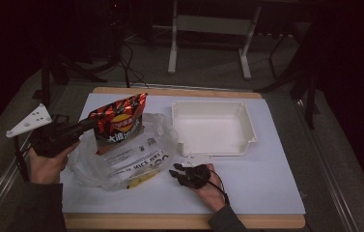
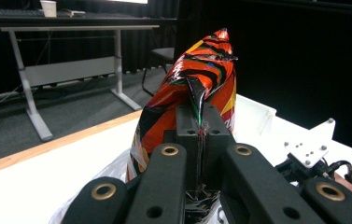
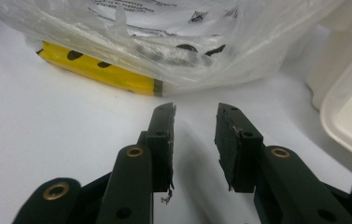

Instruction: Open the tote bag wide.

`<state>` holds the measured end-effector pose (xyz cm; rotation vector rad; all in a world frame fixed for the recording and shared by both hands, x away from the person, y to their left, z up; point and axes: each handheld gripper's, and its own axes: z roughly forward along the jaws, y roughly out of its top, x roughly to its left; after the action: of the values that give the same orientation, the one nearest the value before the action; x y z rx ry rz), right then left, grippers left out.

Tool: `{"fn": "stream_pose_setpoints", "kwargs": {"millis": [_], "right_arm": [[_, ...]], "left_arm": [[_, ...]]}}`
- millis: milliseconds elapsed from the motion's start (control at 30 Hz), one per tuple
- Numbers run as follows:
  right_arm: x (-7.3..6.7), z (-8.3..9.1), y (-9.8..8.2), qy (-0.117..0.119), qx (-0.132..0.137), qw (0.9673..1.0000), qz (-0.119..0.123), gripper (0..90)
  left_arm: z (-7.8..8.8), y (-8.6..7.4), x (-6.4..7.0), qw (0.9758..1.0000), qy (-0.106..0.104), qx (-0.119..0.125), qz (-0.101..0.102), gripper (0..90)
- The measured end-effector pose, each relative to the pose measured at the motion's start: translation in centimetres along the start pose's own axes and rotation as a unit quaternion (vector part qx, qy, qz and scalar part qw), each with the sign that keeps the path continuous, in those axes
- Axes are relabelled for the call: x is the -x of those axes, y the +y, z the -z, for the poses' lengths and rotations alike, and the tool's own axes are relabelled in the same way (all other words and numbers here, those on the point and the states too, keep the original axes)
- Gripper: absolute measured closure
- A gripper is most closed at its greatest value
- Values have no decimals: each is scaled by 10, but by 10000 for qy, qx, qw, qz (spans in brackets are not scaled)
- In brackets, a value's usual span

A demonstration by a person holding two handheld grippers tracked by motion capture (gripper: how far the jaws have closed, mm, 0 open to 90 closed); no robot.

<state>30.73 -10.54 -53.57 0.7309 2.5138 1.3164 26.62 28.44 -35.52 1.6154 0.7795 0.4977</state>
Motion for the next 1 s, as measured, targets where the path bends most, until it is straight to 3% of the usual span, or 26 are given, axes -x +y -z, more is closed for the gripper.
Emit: {"fn": "stream_pose_setpoints", "kwargs": {"millis": [1000], "right_arm": [[2,1,-3,-74,71,9999,-68,662]], "left_arm": [[-2,19,2,9998,-25,197,53,891]]}}
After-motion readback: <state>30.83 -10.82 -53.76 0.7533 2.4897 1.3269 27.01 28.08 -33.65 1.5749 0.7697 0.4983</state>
